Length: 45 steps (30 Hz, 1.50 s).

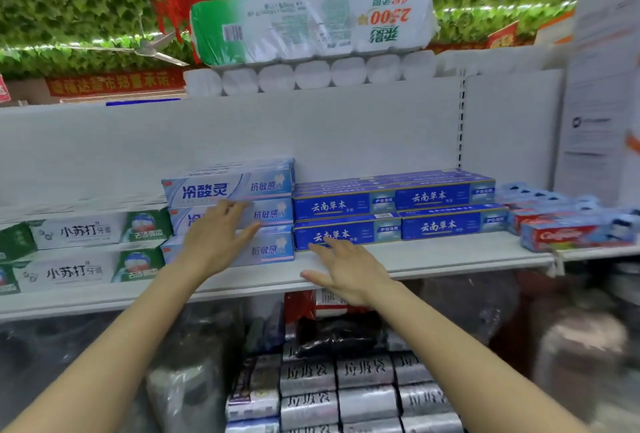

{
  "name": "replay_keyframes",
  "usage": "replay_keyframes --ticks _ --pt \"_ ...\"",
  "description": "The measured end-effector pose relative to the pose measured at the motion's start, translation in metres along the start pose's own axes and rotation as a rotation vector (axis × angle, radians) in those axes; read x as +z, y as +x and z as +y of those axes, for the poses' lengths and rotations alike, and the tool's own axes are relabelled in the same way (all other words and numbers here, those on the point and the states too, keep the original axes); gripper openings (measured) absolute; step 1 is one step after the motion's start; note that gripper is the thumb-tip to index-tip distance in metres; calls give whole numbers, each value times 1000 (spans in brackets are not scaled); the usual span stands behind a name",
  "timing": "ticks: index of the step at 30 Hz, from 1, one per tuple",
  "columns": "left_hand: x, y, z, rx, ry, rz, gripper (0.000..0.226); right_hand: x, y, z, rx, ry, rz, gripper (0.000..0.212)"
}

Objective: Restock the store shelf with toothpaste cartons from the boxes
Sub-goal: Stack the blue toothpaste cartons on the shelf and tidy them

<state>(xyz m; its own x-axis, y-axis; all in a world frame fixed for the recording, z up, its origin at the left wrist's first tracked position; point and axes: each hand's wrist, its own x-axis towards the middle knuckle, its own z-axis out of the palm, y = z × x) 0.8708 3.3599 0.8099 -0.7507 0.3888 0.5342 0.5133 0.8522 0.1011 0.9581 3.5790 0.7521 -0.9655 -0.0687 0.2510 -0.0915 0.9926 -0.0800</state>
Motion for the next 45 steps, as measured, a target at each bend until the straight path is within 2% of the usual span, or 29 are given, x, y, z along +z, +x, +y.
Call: replay_keyframes --ticks 2,7,10,14,17,22,24,26,28,31,36,40,43,45 --pt "0 1 18 56 -14 6 58 2 -1 2 5 7 25 76" --pt "6 15 76 139 -176 8 57 -9 -23 27 30 -10 102 75" --pt "18 23 121 186 -248 -5 57 -33 -49 70 97 -48 170 73" --pt "36 30 192 242 -296 -59 56 -72 -91 137 284 25 235 71" --pt "51 33 253 268 -417 -125 59 -91 -120 188 372 -52 294 71" --pt "83 25 350 267 -614 -231 75 -112 -170 273 496 -110 434 64" --pt "92 20 384 260 -676 -296 82 -116 -190 308 568 -38 471 69" --pt "99 18 412 240 -773 -335 87 -116 -204 340 620 138 434 82" --pt "106 19 432 197 -803 -345 92 -115 -211 365 625 258 372 100" --pt "115 19 451 108 -796 -331 101 -113 -212 394 588 372 326 108" --pt "120 20 467 7 -861 -252 94 -108 -209 417 512 471 216 139" --pt "126 22 477 -65 -899 -221 105 -103 -204 429 451 541 266 123" --pt "128 23 478 -90 -918 -212 102 -100 -201 434 399 563 288 110" --pt "126 23 479 -99 -933 -217 101 -103 -203 430 345 600 291 93"
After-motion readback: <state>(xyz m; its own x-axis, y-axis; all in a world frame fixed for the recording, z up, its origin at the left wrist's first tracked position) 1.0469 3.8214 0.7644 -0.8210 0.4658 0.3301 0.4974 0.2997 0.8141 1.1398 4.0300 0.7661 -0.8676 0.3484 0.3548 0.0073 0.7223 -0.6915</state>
